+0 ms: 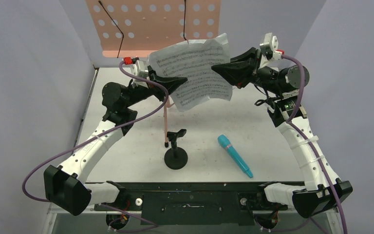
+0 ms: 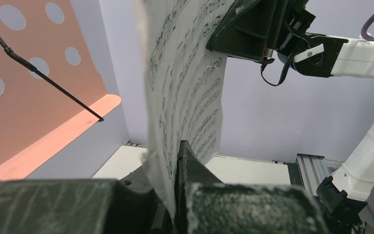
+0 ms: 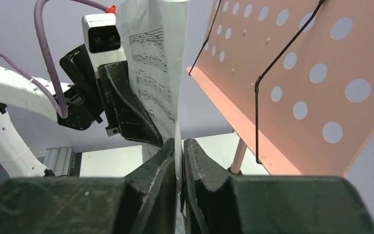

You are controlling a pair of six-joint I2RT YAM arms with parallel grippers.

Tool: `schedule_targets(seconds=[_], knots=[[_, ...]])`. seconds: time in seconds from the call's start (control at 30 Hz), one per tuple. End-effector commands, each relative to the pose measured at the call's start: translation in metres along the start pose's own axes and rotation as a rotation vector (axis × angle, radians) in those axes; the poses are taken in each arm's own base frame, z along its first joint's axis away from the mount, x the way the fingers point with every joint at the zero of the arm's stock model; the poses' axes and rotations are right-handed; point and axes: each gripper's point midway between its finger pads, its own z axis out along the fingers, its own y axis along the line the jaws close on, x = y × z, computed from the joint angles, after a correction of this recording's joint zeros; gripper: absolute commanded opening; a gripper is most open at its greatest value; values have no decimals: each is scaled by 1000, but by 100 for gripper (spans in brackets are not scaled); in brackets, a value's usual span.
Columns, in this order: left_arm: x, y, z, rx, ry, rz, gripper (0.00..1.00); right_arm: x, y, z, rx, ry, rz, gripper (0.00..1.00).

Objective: Set up the instrument practice props

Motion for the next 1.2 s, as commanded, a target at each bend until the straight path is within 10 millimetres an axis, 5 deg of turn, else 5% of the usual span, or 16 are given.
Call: schedule_targets(seconds=[0.0,0.57,0.87,1.17], knots=[[-17,-3,-2,-22,-38,36,0,-13,0,3,-5,-39,-73,15],[1,15,-31,-213,-2,-62,0,-15,-19,4,84,-58,-95,69],[21,20,-59,-329,50,-172,0,-20,-24,8,87,-56,-103,79],[9,15,-76,-397,107,-180,0,-37,-33,15,107,-101,-127,84]])
